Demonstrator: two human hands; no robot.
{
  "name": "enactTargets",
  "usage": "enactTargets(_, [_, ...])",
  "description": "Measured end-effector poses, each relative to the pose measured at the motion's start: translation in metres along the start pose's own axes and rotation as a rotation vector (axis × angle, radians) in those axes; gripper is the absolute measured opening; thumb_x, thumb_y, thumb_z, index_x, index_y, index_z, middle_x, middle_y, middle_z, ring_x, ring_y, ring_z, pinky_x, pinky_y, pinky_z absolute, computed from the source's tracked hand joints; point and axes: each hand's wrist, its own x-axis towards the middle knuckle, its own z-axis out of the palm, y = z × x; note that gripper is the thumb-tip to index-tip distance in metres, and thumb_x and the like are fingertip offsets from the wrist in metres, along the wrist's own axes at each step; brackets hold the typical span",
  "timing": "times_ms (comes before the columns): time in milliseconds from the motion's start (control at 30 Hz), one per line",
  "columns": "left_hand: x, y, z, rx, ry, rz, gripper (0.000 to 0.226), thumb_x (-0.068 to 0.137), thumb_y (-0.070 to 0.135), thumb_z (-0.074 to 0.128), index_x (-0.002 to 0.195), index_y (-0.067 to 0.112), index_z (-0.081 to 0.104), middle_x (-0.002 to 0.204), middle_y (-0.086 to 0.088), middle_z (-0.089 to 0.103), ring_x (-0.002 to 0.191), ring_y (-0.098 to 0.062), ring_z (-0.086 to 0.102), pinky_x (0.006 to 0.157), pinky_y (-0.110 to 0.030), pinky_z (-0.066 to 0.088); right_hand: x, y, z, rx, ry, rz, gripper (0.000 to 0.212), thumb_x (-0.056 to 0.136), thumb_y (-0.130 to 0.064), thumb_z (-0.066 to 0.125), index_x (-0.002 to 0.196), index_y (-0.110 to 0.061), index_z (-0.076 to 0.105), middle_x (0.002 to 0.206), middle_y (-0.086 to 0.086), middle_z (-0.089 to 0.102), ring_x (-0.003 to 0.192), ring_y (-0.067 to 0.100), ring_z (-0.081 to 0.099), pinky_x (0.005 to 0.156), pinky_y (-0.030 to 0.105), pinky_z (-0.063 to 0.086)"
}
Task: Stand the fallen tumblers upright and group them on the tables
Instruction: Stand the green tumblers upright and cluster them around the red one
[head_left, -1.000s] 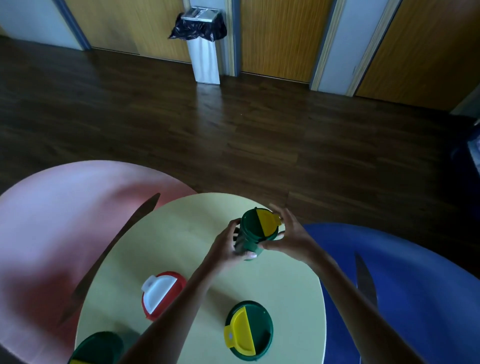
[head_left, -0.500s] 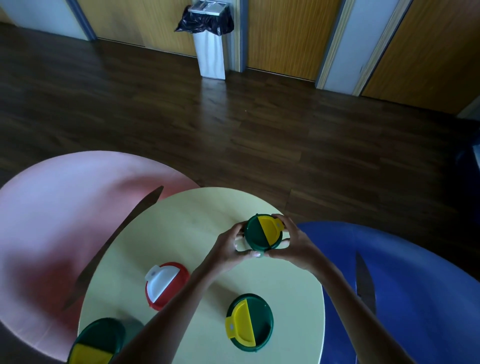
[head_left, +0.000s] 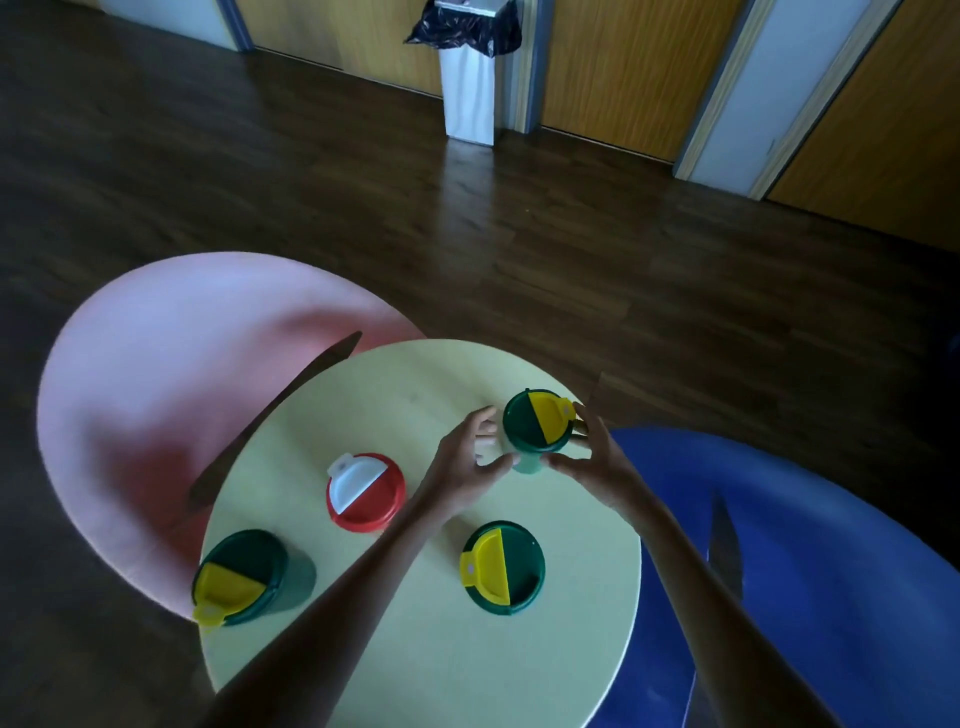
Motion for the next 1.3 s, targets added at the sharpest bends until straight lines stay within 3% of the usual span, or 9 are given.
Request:
enactTargets(200, [-0.07, 0.009, -0.041, -0.139, 0.192, 0.035, 0.047, 0.076, 0.041, 0.066, 0.118, 0.021, 0.058, 0.109, 0.002, 0.066, 0.104, -0.004, 0.062, 0.08, -0.021, 0.054, -0.068, -0.015, 0.025, 0.027, 0.214, -0.017, 0.053, 0.086, -0.028, 0.067, 0.132, -0.017, 0.045, 0.126, 0.004, 0.054, 0.111, 0.017, 0.057, 0.084, 0.027, 0.043])
enactTargets(300, [-0.111, -0.001, -0.073, -0.127, 0.328, 0.069, 0.038, 0.081, 0.031, 0.066, 0.116, 0.019, 0.059, 0.106, 0.0, 0.069, 0.1, -0.001, 0.064, 0.079, -0.017, 0.052, -0.104, -0.02, 0.05, -0.103, 0.062, -0.071, 0.055, 0.084, -0.031, 0.068, 0.133, -0.022, 0.045, 0.132, 0.0, 0.05, 0.117, 0.013, 0.049, 0.09, 0.027, 0.042])
enactTargets(433, [-0.163, -0.031, -0.122, 0.114, 0.473, 0.084, 0.055, 0.076, 0.049, 0.059, 0.117, 0.013, 0.058, 0.11, 0.0, 0.067, 0.102, -0.01, 0.062, 0.085, -0.015, 0.046, -0.127, -0.023, 0.067, -0.453, -0.142, -0.154, 0.085, 0.073, -0.038, 0.071, 0.144, -0.035, 0.025, 0.151, -0.009, 0.029, 0.139, 0.009, 0.024, 0.112, 0.033, 0.028])
enactTargets(567, [-0.19, -0.065, -0.159, 0.518, 0.342, -0.145, 0.096, 0.061, 0.068, 0.057, 0.139, 0.015, 0.037, 0.139, -0.008, 0.045, 0.129, -0.027, 0.041, 0.104, -0.045, 0.036, -0.127, -0.035, 0.071, -0.785, -0.276, -0.158, 0.103, 0.067, -0.032, 0.068, 0.149, -0.036, 0.006, 0.16, -0.007, 0.007, 0.146, 0.016, 0.01, 0.112, 0.043, 0.023])
enactTargets(667, [-0.195, -0.079, -0.161, 0.599, 0.206, -0.326, 0.114, 0.059, 0.068, 0.068, 0.147, 0.017, 0.016, 0.149, -0.012, 0.029, 0.136, -0.033, 0.03, 0.107, -0.05, 0.031, -0.127, -0.04, 0.071, -0.86, -0.245, -0.126, 0.099, 0.066, -0.034, 0.072, 0.148, -0.032, 0.016, 0.155, -0.003, 0.026, 0.14, 0.019, 0.027, 0.106, 0.039, 0.034])
enactTargets(833, [-0.195, -0.084, -0.16, 0.592, 0.212, -0.292, 0.107, 0.066, 0.046, 0.079, 0.146, 0.007, 0.019, 0.145, -0.018, 0.029, 0.132, -0.037, 0.03, 0.103, -0.048, 0.037, -0.143, -0.035, 0.09, -0.9, 0.047, -0.086, 0.101, 0.065, -0.071, 0.065, 0.145, -0.025, 0.025, 0.136, 0.003, 0.047, 0.124, 0.024, 0.045, 0.095, 0.039, 0.042])
enactTargets(967, [-0.198, -0.093, -0.169, 0.476, 0.2, -0.317, 0.101, 0.067, 0.039, 0.08, 0.146, 0.012, 0.023, 0.14, -0.019, 0.032, 0.129, -0.037, 0.035, 0.101, -0.045, 0.039, -0.148, -0.032, 0.093, -0.834, -0.018, -0.139, 0.111, 0.064, -0.059, 0.072, 0.149, -0.028, 0.01, 0.153, -0.002, 0.028, 0.134, 0.023, 0.034, 0.103, 0.041, 0.037])
enactTargets(1133, [-0.202, -0.092, -0.171, 0.388, 0.221, -0.328, 0.102, 0.066, 0.033, 0.082, 0.146, 0.009, 0.023, 0.135, -0.019, 0.038, 0.124, -0.034, 0.043, 0.096, -0.038, 0.041, -0.153, -0.032, 0.102, -0.898, 0.108, -0.037, 0.108, 0.065, -0.075, 0.061, 0.148, -0.023, 0.016, 0.141, 0.005, 0.045, 0.127, 0.026, 0.043, 0.098, 0.04, 0.039])
enactTargets(1300, [-0.2, -0.094, -0.169, 0.32, 0.25, -0.375, 0.104, 0.062, 0.031, 0.084, 0.143, 0.005, 0.025, 0.134, -0.018, 0.037, 0.121, -0.034, 0.045, 0.096, -0.039, 0.044, -0.164, -0.024, 0.098, -0.75, 0.054, -0.058, 0.113, 0.063, -0.065, 0.069, 0.149, -0.03, 0.006, 0.15, -0.003, 0.029, 0.133, 0.021, 0.034, 0.102, 0.041, 0.039])
